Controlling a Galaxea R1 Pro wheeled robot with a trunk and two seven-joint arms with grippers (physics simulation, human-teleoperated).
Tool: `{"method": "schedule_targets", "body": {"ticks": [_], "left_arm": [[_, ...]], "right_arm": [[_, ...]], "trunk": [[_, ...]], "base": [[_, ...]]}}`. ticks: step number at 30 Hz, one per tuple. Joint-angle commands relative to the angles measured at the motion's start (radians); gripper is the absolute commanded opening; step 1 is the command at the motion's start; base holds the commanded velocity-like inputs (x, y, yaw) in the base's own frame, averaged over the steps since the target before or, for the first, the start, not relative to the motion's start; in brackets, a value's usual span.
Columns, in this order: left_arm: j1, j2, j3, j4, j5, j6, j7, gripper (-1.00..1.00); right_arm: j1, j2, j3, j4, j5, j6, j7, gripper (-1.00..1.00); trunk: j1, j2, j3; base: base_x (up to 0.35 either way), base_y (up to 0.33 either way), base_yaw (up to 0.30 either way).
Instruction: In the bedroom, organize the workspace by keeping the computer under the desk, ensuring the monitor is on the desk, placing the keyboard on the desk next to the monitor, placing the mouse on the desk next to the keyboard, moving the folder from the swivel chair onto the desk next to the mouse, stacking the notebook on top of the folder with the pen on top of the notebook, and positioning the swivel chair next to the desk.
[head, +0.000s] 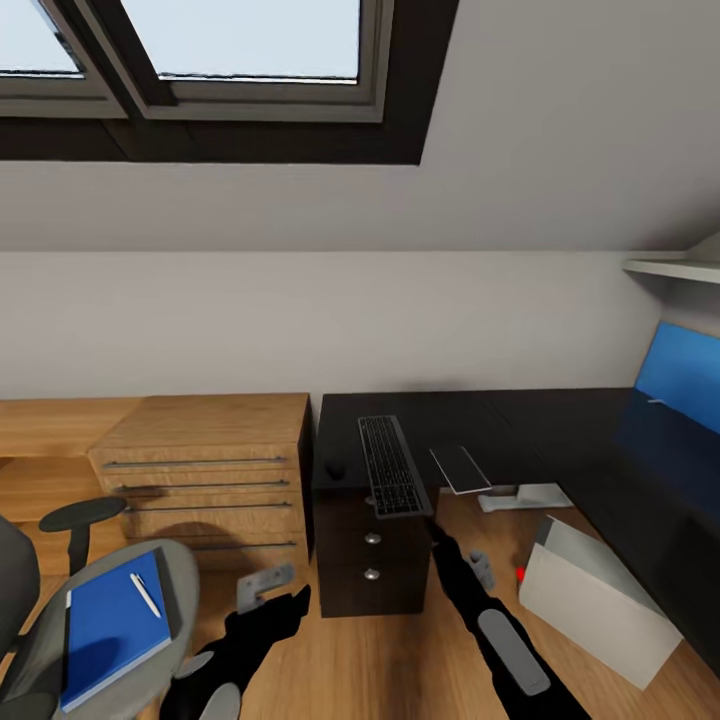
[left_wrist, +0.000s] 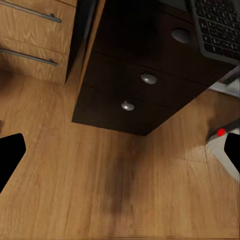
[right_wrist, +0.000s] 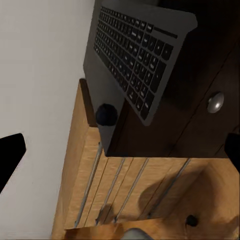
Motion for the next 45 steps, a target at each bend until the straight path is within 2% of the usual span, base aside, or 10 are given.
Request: {"method": "schedule_targets", "body": {"ticks": [1, 2, 8, 20, 25, 27, 31, 34, 39, 45], "left_arm": [[0.000, 0.001, -0.004, -0.003, 0.009, 0.002, 0.010, 1.00], [0.003, 0.000, -0.024, -0.004, 0.009, 0.002, 0.018, 1.00], [0.004, -0.002, -0.055, -0.004, 0.010, 0.001, 0.080, 1.00], [0.004, -0.001, -0.058, 0.023, 0.011, 0.002, 0.091, 1.00], [0.004, -0.002, -0.059, 0.034, 0.011, 0.002, 0.092, 1.00], [0.004, -0.002, -0.060, 0.041, 0.011, 0.002, 0.093, 1.00], [0.004, -0.003, -0.063, 0.057, 0.011, 0.002, 0.094, 1.00], [0.004, -0.003, -0.065, 0.064, 0.010, 0.002, 0.095, 1.00], [0.004, -0.007, -0.068, 0.072, 0.009, 0.002, 0.096, 1.00], [0.004, -0.014, -0.068, 0.077, 0.007, 0.002, 0.097, 1.00]], "right_arm": [[-0.001, -0.002, 0.000, 0.000, -0.026, 0.021, 0.003, 1.00], [-0.001, -0.019, 0.000, -0.001, -0.048, 0.045, 0.010, 1.00], [-0.001, -0.030, -0.006, 0.001, -0.056, 0.052, 0.020, 1.00], [-0.002, -0.023, -0.005, 0.011, -0.080, 0.031, 0.017, 1.00], [-0.004, -0.028, -0.006, 0.063, -0.185, 0.047, 0.017, 1.00], [-0.005, -0.031, -0.006, 0.072, -0.215, 0.069, 0.017, 1.00], [-0.007, -0.041, -0.007, 0.088, -0.230, 0.130, 0.018, 1.00], [-0.023, -0.062, -0.007, 0.139, -0.234, 0.170, 0.016, 1.00], [-0.118, -0.092, -0.007, 0.312, -0.238, 0.260, 0.015, 1.00], [-0.168, -0.103, -0.007, 0.375, -0.236, 0.330, 0.019, 1.00]], "trunk": [[0.004, -0.008, -0.004], [0.008, -0.015, -0.008], [0.031, -0.057, -0.026], [0.077, -0.141, -0.064], [0.096, -0.176, -0.080], [0.104, -0.190, -0.086], [0.119, -0.218, -0.098], [0.131, -0.239, -0.108], [0.150, -0.274, -0.123], [0.173, -0.316, -0.142]], "base": [[0.000, 0.000, 0.000], [0.000, 0.000, 0.000], [0.000, 0.000, 0.000], [0.000, 0.000, 0.000], [0.000, 0.000, 0.000], [0.000, 0.000, 0.000], [0.000, 0.000, 0.000], [0.000, 0.000, 0.000], [0.000, 0.000, 0.000], [0.000, 0.000, 0.000]]}}
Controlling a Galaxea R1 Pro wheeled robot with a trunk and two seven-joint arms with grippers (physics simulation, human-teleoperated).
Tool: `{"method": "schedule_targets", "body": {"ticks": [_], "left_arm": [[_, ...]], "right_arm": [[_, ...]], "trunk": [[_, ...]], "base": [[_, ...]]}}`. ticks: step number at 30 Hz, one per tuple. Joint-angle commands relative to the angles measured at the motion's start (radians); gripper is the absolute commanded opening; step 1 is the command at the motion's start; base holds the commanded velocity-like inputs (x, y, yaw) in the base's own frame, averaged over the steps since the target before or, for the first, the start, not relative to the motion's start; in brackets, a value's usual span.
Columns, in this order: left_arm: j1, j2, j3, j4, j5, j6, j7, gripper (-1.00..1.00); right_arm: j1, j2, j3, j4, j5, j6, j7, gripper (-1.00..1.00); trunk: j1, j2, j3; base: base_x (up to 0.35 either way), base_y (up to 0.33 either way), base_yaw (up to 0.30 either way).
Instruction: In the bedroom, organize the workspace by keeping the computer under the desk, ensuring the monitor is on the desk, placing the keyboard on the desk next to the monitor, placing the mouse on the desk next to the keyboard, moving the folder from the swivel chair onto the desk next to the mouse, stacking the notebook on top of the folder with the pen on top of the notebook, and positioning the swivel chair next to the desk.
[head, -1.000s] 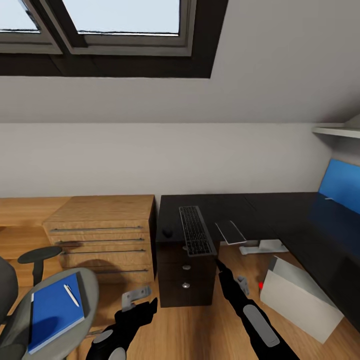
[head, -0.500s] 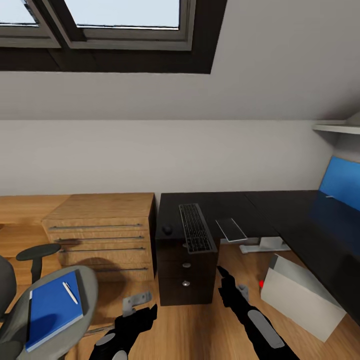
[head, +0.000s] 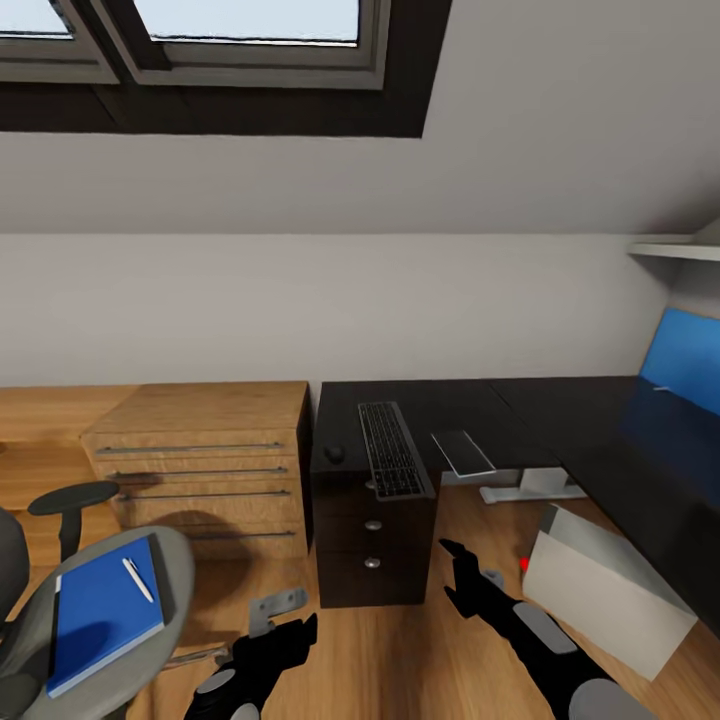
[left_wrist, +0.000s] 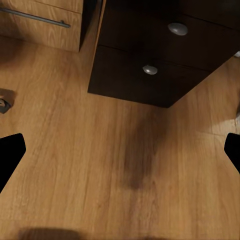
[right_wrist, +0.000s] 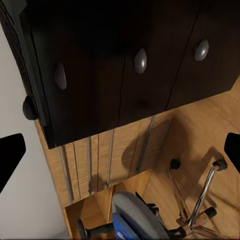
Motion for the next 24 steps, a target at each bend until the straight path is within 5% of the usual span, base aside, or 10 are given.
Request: {"method": "schedule_targets", "body": {"ticks": [1, 9, 11, 14, 24], "left_arm": [[-0.001, -0.001, -0.001, 0.000, 0.010, 0.001, 0.009, 1.00], [-0.001, -0.002, -0.001, 0.002, 0.009, 0.001, 0.009, 1.00], [-0.001, -0.002, -0.001, 0.002, 0.009, 0.001, 0.009, 1.00], [-0.001, -0.002, -0.001, 0.002, 0.009, 0.001, 0.009, 1.00], [-0.001, -0.002, -0.001, 0.002, 0.009, 0.001, 0.009, 1.00]], "right_arm": [[-0.004, -0.002, 0.006, 0.004, -0.004, 0.004, 0.005, 1.00], [-0.008, -0.004, 0.010, -0.034, 0.000, -0.012, 0.048, 1.00], [-0.007, -0.005, 0.011, -0.060, 0.004, -0.018, 0.146, 1.00], [-0.007, -0.006, 0.011, -0.066, 0.007, -0.020, 0.179, 1.00], [-0.007, -0.006, 0.012, -0.069, 0.056, -0.054, 0.209, 1.00]], "trunk": [[0.004, -0.008, -0.004], [0.035, -0.064, -0.029], [0.042, -0.078, -0.036], [0.054, -0.099, -0.045], [0.092, -0.169, -0.076]], "base": [[0.000, 0.000, 0.000], [0.000, 0.000, 0.000], [0.000, 0.000, 0.000], [0.000, 0.000, 0.000], [0.000, 0.000, 0.000]]}}
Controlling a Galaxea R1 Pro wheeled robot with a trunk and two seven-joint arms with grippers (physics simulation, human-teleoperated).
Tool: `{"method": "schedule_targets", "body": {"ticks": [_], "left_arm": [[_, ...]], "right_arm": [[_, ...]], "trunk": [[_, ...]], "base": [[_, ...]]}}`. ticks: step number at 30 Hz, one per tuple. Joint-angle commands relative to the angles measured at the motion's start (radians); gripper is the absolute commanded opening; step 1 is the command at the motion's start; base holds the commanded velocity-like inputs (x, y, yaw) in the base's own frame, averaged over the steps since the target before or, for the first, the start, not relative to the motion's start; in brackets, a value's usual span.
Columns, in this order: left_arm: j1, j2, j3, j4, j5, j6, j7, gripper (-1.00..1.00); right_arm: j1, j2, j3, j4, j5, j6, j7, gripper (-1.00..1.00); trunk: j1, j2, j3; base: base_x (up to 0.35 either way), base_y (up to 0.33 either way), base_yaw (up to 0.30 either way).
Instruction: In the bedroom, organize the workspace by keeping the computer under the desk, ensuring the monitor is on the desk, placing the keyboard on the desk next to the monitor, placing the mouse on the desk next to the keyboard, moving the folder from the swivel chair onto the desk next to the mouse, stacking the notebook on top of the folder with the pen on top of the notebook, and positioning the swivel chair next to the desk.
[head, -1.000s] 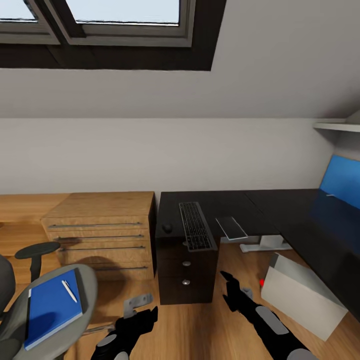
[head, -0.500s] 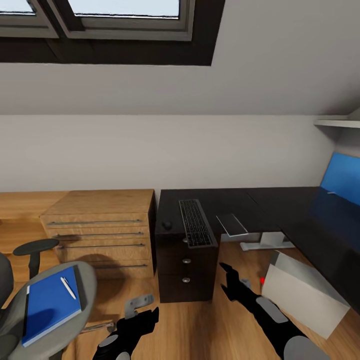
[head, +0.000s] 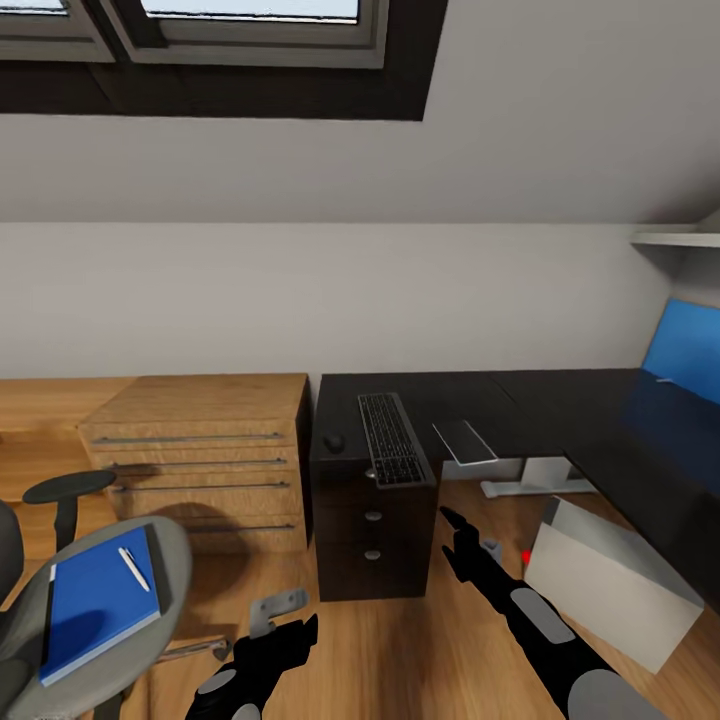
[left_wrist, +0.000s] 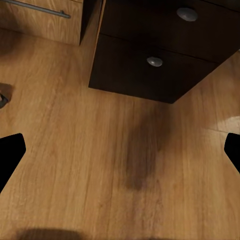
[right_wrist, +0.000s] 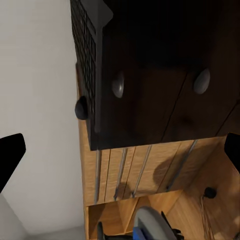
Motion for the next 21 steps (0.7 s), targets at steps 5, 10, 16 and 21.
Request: {"method": "schedule_targets", "body": {"ticks": [5, 10, 16, 21], "left_arm": [[-0.001, 0.000, -0.001, -0.001, 0.009, 0.001, 0.009, 1.00], [-0.001, 0.000, -0.001, -0.001, 0.008, 0.001, 0.009, 1.00], [-0.001, 0.000, -0.001, -0.001, 0.008, 0.001, 0.009, 1.00], [-0.001, 0.000, -0.001, -0.001, 0.008, 0.001, 0.009, 1.00]], "right_arm": [[-0.001, -0.003, 0.006, 0.001, -0.002, -0.002, 0.005, 1.00], [-0.001, -0.011, 0.006, 0.001, -0.002, -0.003, 0.005, 1.00], [-0.001, -0.012, 0.006, 0.000, -0.002, -0.003, 0.006, 1.00], [-0.001, -0.012, 0.006, -0.004, -0.002, -0.003, 0.025, 1.00]], "trunk": [[0.019, -0.036, -0.017], [0.038, -0.071, -0.032], [0.061, -0.113, -0.051], [0.081, -0.148, -0.067]], "base": [[0.000, 0.000, 0.000], [0.000, 0.000, 0.000], [0.000, 0.000, 0.000], [0.000, 0.000, 0.000]]}}
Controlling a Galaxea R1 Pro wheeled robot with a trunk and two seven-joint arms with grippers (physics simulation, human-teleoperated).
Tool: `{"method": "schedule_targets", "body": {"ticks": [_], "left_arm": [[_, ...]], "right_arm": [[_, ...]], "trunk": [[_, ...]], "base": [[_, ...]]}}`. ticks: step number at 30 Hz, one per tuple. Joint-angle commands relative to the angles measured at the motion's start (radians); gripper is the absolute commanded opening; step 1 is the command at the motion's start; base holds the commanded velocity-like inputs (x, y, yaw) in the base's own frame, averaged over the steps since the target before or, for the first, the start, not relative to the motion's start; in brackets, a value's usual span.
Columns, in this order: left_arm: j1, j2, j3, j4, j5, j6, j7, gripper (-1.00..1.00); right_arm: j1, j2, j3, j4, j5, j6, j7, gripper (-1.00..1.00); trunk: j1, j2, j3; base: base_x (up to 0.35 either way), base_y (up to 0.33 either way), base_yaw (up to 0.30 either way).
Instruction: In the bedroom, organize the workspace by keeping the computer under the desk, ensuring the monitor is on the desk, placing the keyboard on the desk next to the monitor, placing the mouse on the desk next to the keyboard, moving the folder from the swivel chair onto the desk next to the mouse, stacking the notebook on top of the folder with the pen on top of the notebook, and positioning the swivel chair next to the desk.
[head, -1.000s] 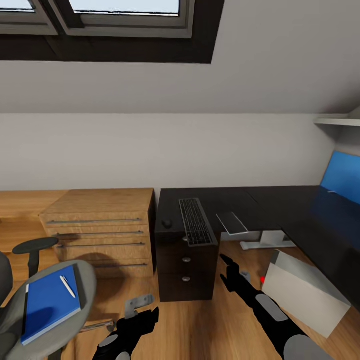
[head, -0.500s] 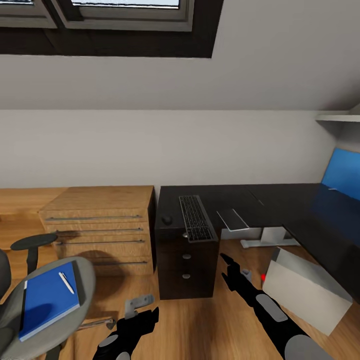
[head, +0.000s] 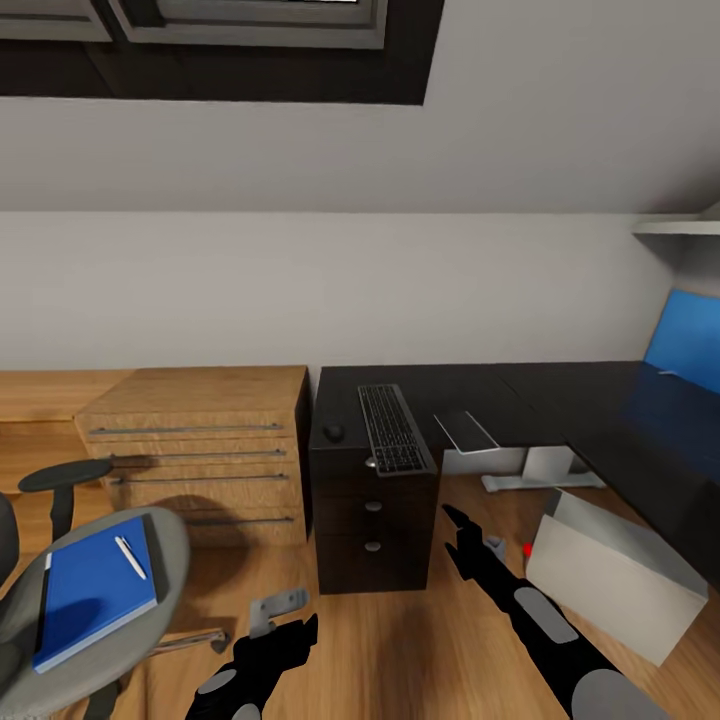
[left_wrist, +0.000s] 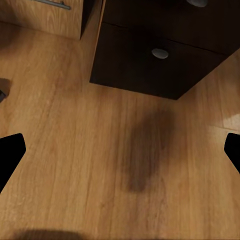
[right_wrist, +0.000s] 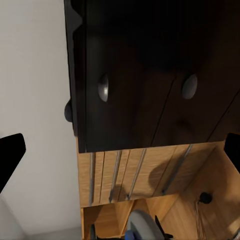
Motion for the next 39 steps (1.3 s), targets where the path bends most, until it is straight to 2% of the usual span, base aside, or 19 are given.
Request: {"method": "schedule_targets", "body": {"ticks": [1, 7, 10, 16, 20, 24, 30, 39], "left_arm": [[-0.001, 0.000, -0.001, -0.001, 0.009, 0.001, 0.009, 1.00], [-0.001, 0.000, -0.001, -0.001, 0.009, 0.001, 0.009, 1.00], [-0.001, 0.000, -0.001, -0.001, 0.009, 0.001, 0.009, 1.00], [-0.001, 0.000, -0.001, -0.001, 0.009, 0.001, 0.008, 1.00], [-0.001, 0.000, -0.001, -0.001, 0.009, 0.001, 0.008, 1.00], [-0.001, 0.000, 0.001, -0.001, 0.009, -0.001, 0.006, 1.00], [-0.001, 0.000, 0.003, 0.001, 0.010, -0.003, 0.008, 1.00], [-0.001, 0.000, 0.003, 0.004, 0.009, -0.005, 0.008, 1.00]], "right_arm": [[-0.001, -0.001, 0.006, 0.000, -0.008, 0.001, 0.008, 1.00], [-0.001, -0.001, 0.006, -0.002, 0.004, 0.001, 0.061, 1.00], [-0.001, 0.000, 0.006, -0.002, 0.026, 0.001, 0.070, 1.00], [-0.001, 0.000, 0.007, -0.002, 0.037, -0.003, 0.075, 1.00], [-0.001, 0.000, 0.009, -0.009, 0.040, -0.014, 0.090, 1.00], [-0.001, 0.002, 0.018, -0.025, 0.068, -0.021, 0.106, 1.00], [-0.001, 0.004, 0.023, -0.030, 0.085, -0.022, 0.110, 1.00], [-0.001, 0.006, 0.031, -0.035, 0.090, -0.022, 0.111, 1.00]], "trunk": [[0.004, -0.008, -0.004], [0.027, -0.050, -0.023], [0.038, -0.071, -0.032], [0.061, -0.113, -0.051], [0.061, -0.113, -0.051], [0.061, -0.113, -0.051], [0.061, -0.113, -0.051], [0.061, -0.113, -0.051]], "base": [[0.000, 0.000, 0.000], [0.000, 0.000, 0.000], [0.000, 0.000, 0.000], [0.000, 0.000, 0.000], [0.000, 0.000, 0.000], [0.000, 0.000, 0.000], [0.011, 0.000, 0.000], [0.194, 0.000, 0.000]]}}
